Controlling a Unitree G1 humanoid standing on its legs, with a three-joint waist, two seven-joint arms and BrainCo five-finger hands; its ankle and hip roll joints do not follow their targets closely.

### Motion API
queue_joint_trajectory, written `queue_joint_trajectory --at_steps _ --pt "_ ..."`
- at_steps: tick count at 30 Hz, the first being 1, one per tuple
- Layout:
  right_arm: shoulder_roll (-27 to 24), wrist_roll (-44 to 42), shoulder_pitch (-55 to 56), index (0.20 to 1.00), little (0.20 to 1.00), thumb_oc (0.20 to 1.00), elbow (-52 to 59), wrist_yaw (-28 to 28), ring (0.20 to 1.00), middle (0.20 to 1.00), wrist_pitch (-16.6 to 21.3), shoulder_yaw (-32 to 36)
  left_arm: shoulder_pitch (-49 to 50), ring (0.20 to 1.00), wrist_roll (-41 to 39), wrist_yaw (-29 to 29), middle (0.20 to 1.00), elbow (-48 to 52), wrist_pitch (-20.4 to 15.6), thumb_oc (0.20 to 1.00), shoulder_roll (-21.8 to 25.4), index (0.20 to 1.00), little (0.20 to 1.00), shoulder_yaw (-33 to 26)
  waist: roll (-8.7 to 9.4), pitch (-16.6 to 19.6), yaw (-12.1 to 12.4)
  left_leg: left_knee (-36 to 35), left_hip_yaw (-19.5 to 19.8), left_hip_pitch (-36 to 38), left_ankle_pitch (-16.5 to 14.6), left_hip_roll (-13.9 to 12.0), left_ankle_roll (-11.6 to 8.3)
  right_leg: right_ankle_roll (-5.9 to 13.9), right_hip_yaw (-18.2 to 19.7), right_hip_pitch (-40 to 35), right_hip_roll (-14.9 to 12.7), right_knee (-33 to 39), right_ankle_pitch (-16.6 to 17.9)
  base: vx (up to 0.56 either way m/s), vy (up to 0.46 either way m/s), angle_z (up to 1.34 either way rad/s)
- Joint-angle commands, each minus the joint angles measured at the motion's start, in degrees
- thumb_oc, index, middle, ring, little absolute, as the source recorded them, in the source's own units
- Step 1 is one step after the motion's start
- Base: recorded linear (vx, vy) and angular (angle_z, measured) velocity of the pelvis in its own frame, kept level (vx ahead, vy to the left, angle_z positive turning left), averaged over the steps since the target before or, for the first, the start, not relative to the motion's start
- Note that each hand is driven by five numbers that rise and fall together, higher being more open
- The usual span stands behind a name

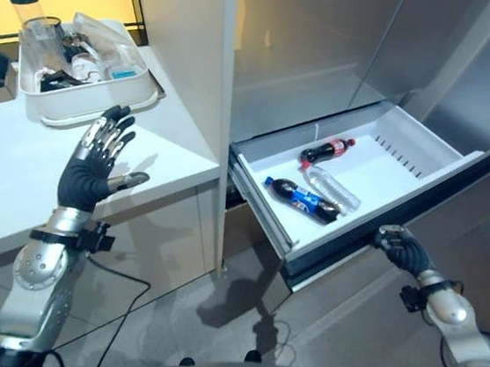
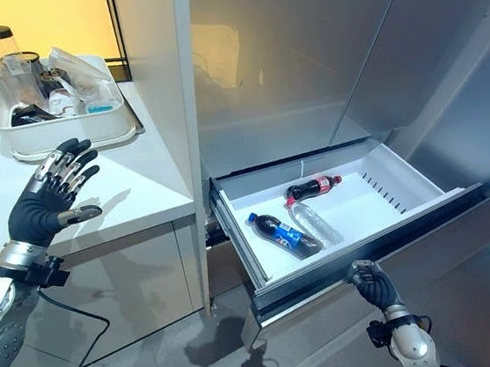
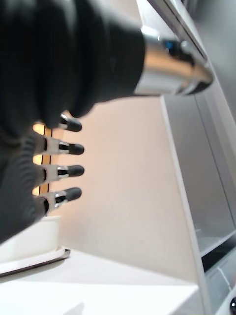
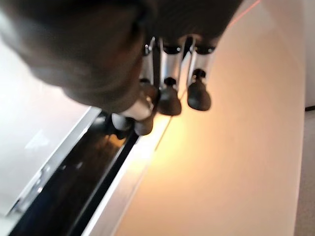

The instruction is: Take the drinks into the refrigerator

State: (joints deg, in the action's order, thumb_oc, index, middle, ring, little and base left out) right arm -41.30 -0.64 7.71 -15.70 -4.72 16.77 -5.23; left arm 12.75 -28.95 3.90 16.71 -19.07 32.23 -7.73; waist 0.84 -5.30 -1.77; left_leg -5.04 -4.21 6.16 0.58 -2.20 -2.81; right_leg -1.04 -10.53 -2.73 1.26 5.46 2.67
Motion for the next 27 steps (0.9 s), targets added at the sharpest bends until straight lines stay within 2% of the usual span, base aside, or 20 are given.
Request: queue_joint_trajectory --at_steps 1,10,13,21,27 --pt "0.56 1.57 3.03 0.2 0.2 0.2 -0.51 -2.82 0.2 0.2 -0.4 -3.83 -3.04 1.0 2.29 -0.75 1.0 2.04 -3.94 1.0 0.85 1.0 1.0 -1.71 2.47 -1.6 1.82 0.04 1.53 1.06 -3.56 1.67 -0.13 7.67 -2.71 -1.04 -5.87 -3.13 -0.43 -0.01 -0.007 0.07" --pt "-1.47 -0.64 8.33 0.2 0.2 0.2 1.8 -3.03 0.2 0.2 0.76 2.46 -1.09 1.0 2.32 -0.24 1.0 2.75 -4.05 1.0 0.82 1.0 1.0 -3.08 3.32 -1.84 1.04 0.04 0.79 1.12 -3.72 1.49 -0.08 7.79 -2.14 -0.56 -5.48 -3.46 -0.39 0.0 -0.002 0.04" --pt "-1.35 -0.66 8.73 0.2 0.2 0.2 1.39 -3.18 0.2 0.2 0.85 2.52 -0.72 1.0 2.26 0.03 1.0 3.22 -4.05 1.0 1.05 1.0 1.0 -3.21 3.54 -1.78 1.03 0.04 0.62 1.19 -3.82 1.35 -0.06 7.8 -1.89 -0.57 -5.33 -3.41 -0.42 0.0 -0.001 -0.01" --pt "-0.65 -0.01 6.2 0.2 0.2 0.2 -0.41 -3.08 0.2 0.2 0.84 -0.68 -0.68 1.0 1.14 0.11 1.0 3.96 -4.05 1.0 1.14 1.0 1.0 -2.81 3.9 -1.53 1.59 0.04 0.25 1.59 -3.89 0.86 -0.12 7.58 -1.29 -0.64 -4.92 -3.25 -0.54 0.01 -0.008 -0.06" --pt "0.44 1.4 0.05 0.2 0.2 0.2 -6.2 -1.46 0.2 0.2 0.22 -5.38 -1.69 1.0 0.17 0.7 1.0 4.1 -3.73 1.0 1.42 1.0 1.0 -1.15 3.81 -1.52 2.74 0.04 0.83 1.35 -3.65 0.69 -0.21 7.44 -1.78 -0.77 -4.83 -3.0 -0.51 0.0 0.0 0.0"
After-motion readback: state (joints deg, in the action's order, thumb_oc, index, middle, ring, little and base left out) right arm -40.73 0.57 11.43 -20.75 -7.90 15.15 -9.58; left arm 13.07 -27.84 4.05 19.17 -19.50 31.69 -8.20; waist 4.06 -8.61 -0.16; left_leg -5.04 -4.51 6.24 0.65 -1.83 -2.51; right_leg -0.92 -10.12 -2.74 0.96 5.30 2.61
